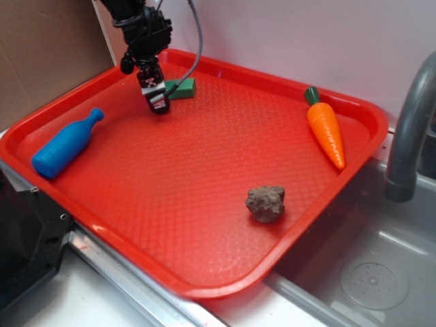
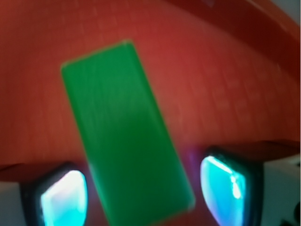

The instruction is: Grab the green block.

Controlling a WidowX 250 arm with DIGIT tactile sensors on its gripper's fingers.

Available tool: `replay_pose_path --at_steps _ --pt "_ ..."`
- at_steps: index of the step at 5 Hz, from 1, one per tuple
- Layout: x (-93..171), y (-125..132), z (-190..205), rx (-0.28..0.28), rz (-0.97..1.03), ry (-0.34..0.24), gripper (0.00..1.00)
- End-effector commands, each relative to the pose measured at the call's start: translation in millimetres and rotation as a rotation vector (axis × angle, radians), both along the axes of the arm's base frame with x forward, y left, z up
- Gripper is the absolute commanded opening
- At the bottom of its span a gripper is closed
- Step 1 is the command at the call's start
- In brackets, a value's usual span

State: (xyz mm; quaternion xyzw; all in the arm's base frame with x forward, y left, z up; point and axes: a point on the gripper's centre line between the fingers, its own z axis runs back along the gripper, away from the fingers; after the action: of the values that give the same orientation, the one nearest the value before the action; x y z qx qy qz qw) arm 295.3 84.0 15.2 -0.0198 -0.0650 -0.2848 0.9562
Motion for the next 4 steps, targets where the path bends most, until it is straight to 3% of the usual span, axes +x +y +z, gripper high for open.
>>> replay_pose_path --at_steps 1,3,4 --pt "8 -23 -7 0.016 -0.035 0.006 0.00" --pt "-4 -29 10 -0.003 -0.075 -0.015 0.00" --pt "-26 -48 58 0.010 -0.098 -0.132 0.00"
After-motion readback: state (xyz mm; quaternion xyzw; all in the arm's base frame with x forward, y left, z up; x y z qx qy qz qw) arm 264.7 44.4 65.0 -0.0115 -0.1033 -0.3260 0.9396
